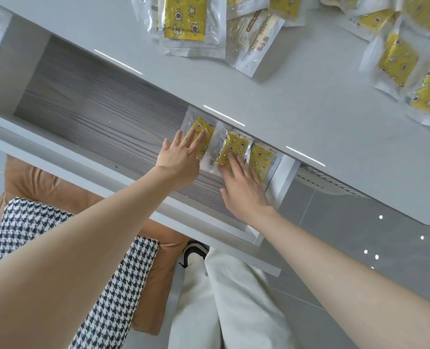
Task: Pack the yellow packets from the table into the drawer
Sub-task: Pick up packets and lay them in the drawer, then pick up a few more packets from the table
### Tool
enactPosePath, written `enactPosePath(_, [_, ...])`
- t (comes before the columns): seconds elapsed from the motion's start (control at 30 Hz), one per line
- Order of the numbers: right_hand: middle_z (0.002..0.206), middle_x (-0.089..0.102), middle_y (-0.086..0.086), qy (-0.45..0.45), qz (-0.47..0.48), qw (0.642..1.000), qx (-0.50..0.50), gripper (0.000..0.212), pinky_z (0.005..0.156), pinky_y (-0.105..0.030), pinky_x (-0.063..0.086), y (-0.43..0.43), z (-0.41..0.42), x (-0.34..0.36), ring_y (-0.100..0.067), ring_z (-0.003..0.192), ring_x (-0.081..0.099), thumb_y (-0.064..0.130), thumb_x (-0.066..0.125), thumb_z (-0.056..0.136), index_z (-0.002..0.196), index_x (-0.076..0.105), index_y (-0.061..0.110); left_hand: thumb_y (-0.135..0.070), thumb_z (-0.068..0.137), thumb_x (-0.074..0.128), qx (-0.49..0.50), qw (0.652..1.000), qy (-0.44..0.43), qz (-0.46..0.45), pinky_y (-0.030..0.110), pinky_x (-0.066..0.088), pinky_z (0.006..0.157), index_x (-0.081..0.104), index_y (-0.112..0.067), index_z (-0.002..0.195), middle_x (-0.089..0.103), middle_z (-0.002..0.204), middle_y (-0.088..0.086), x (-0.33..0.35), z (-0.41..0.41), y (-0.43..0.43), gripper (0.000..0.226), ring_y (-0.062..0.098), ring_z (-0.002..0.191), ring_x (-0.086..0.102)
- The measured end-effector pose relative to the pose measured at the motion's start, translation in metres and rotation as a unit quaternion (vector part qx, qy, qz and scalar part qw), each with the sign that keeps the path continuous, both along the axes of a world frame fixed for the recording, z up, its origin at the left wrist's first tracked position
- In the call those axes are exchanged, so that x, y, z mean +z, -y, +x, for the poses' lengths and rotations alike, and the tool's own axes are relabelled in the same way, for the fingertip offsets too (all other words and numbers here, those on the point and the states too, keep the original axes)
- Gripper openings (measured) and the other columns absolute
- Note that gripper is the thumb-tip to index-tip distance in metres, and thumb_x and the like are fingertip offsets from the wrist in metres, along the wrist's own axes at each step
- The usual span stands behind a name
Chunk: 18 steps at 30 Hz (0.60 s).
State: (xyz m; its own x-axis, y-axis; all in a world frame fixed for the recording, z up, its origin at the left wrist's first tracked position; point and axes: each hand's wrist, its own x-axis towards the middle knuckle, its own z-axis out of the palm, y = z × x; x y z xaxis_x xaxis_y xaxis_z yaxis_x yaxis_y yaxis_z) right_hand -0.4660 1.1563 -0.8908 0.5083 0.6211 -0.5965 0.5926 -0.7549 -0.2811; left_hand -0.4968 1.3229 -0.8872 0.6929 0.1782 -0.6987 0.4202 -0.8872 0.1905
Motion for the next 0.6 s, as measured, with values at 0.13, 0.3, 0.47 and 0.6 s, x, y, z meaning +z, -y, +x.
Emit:
enactPosePath(0.13, [0.157, 0.019, -0.006, 0.003, 0.027, 1.0, -0.005, 0.05, 0.112, -0.042, 0.03, 0.0, 0.002, 0.028, -0.027, 0.145, 0.018, 0.01, 0.044, 0.097, 0.146, 0.035, 0.015, -0.028, 0.101, 0.032, 0.002, 0.999, 0.04, 0.013, 0.046, 0.02, 0.117, 0.007, -0.031, 0.152, 0.02, 0.158, 0.001, 0.026, -0.002, 0.006, 0.057, 0.026, 0.145, 0.019])
enactPosePath(0.3, [0.144, 0.043, 0.0, 0.0, 0.07, 0.996, -0.047, 0.044, 0.1, -0.038, 0.041, 0.003, 0.003, 0.072, -0.023, 0.13, 0.041, 0.012, 0.043, 0.097, 0.141, 0.043, 0.017, -0.02, 0.099, 0.032, 0.059, 0.994, 0.097, -0.002, 0.041, 0.048, 0.088, 0.038, -0.031, 0.142, 0.052, 0.137, -0.001, 0.076, -0.008, 0.015, 0.044, 0.025, 0.12, 0.053])
enactPosePath(0.47, [0.135, 0.053, 0.002, 0.013, 0.103, 0.991, -0.089, 0.042, 0.089, -0.033, 0.043, 0.013, -0.003, 0.133, -0.021, 0.124, 0.047, 0.014, 0.043, 0.097, 0.139, 0.045, 0.021, -0.017, 0.096, 0.036, 0.114, 0.983, 0.144, -0.023, 0.037, 0.049, 0.08, 0.048, -0.026, 0.13, 0.058, 0.126, 0.0, 0.138, -0.028, 0.021, 0.037, 0.026, 0.11, 0.056])
enactPosePath(0.6, [0.136, 0.053, 0.005, 0.043, 0.139, 0.983, -0.114, 0.041, 0.093, -0.034, 0.045, 0.029, -0.007, 0.197, -0.019, 0.125, 0.048, 0.015, 0.042, 0.098, 0.137, 0.047, 0.024, -0.02, 0.095, 0.038, 0.146, 0.971, 0.181, -0.052, 0.041, 0.048, 0.092, 0.045, -0.03, 0.136, 0.055, 0.133, -0.001, 0.197, -0.045, 0.029, 0.042, 0.025, 0.118, 0.054])
